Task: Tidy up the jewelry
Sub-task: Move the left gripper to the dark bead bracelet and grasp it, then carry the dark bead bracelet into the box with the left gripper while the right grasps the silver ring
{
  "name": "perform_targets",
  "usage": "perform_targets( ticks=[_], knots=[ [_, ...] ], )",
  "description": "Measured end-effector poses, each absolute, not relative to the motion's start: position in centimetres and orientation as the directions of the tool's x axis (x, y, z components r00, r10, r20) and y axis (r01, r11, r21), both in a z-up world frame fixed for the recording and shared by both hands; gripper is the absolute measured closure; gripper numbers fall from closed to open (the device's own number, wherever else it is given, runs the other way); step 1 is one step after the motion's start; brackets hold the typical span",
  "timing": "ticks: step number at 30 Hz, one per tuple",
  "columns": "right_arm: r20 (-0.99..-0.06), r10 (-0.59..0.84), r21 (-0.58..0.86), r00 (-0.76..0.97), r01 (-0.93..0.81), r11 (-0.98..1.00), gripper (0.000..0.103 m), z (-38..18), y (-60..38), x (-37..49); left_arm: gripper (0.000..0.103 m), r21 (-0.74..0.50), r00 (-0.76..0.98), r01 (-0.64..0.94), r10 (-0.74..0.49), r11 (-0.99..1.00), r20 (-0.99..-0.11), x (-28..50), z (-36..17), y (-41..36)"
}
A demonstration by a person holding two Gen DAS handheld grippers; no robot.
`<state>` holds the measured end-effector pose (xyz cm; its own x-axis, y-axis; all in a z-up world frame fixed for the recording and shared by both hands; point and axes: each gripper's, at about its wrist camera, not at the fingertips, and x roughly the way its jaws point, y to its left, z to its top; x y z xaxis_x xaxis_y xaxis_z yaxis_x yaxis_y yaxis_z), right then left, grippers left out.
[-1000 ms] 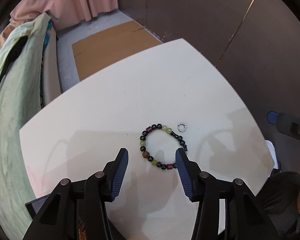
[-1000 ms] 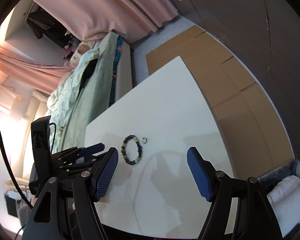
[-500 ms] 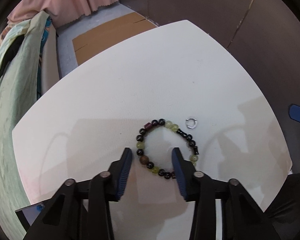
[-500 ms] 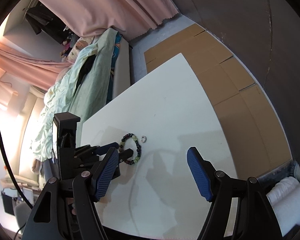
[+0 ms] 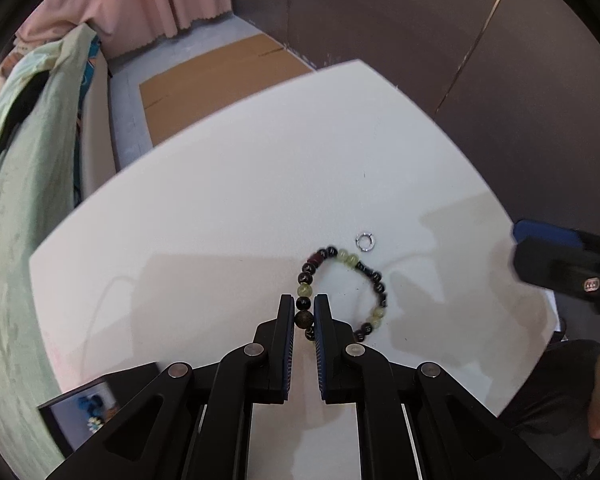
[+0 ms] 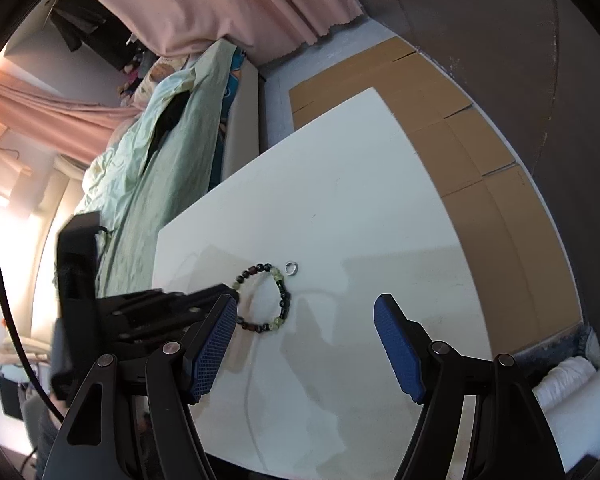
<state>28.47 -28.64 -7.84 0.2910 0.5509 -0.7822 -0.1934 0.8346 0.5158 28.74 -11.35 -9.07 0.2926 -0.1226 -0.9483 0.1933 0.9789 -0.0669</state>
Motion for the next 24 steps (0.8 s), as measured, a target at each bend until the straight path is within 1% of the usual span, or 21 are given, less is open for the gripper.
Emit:
perform_targets(
  ticks=[4,6,8,9,11,15,20,22,24],
  knots=[
    [-0.797,0.53,0.487,0.291,-0.209,0.848,0.032,-8.1,-28.0,28.7,0.093,-0.071,0.323,0.186,-0.129,0.98,-0.938,28.4,-7.3,-10.4],
    [-0.802,0.521,0.473,0.293,-0.222,0.853,0.036,-8.2,-27.5,28.8,0.093,-0.073,0.336,0.183,-0.133,0.98,-0.932,28.2,-6.5,-10.0],
    [-0.808,0.515,0.463,0.287,-0.232,0.856,0.044,-8.3,-27.1,29.0,0.093,-0.072,0.353,0.177,-0.132,0.982,-0.926,28.0,-5.7,-9.5],
    [-0.813,0.511,0.457,0.278,-0.239,0.857,0.047,-8.6,-26.6,29.2,0.093,-0.074,0.36,0.171,-0.133,0.982,-0.923,28.0,-5.3,-9.1],
    [-0.821,0.508,0.451,0.261,-0.249,0.857,0.056,-8.9,-25.9,29.5,0.093,-0.078,0.373,0.162,-0.134,0.984,-0.918,27.8,-4.5,-8.4],
    [-0.841,0.482,0.417,0.244,-0.275,0.866,0.059,-9.4,-24.2,30.4,0.093,-0.082,0.396,0.149,-0.135,0.985,-0.908,27.1,-3.5,-7.2],
    [-0.865,0.447,0.378,0.23,-0.288,0.88,0.075,-10.3,-22.5,31.4,0.093,-0.089,0.418,0.14,-0.14,0.986,-0.898,26.3,-2.4,-6.1],
    [-0.873,0.427,0.353,0.237,-0.299,0.887,0.079,-10.5,-21.8,31.5,0.093,-0.089,0.428,0.136,-0.14,0.987,-0.893,26.1,-1.8,-5.6],
    [-0.88,0.407,0.325,0.247,-0.314,0.892,0.082,-10.5,-21.1,31.5,0.093,-0.09,0.437,0.132,-0.14,0.987,-0.888,25.8,-1.3,-5.1]
  ],
)
